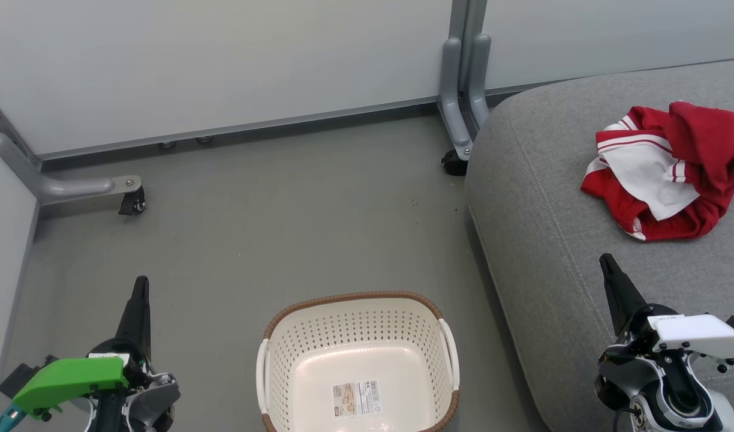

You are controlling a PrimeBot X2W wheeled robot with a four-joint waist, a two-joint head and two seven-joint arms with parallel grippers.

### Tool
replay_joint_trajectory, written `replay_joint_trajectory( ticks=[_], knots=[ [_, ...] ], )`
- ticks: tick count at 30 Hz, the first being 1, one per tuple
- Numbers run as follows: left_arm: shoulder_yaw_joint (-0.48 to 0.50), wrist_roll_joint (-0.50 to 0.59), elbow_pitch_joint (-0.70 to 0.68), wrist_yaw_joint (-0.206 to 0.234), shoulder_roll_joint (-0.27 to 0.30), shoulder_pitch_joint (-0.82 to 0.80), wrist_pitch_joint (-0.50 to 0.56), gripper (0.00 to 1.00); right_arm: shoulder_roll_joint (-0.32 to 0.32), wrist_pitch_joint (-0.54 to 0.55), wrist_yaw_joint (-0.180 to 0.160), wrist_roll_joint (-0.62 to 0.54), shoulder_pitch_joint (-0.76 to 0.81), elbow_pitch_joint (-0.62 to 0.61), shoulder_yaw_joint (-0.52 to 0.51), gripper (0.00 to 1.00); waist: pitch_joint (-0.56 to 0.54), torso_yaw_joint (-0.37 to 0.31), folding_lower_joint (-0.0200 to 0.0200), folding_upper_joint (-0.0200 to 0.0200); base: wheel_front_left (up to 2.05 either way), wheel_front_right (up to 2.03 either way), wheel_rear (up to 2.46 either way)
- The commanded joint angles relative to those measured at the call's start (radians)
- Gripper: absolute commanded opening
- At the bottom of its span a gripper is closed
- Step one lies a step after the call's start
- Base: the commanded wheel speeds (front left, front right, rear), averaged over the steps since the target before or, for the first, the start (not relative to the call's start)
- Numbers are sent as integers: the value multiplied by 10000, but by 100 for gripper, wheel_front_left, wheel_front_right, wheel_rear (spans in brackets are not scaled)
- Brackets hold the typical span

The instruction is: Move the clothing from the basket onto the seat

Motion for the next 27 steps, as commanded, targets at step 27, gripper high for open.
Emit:
replay_joint_trajectory(
  ticks=[27],
  knots=[
    [100,118,16,-56,-49,-170,80,0,53,92,4,-99,-72,26,-101,0,0,0,0,0,0,0,0]
  ],
)
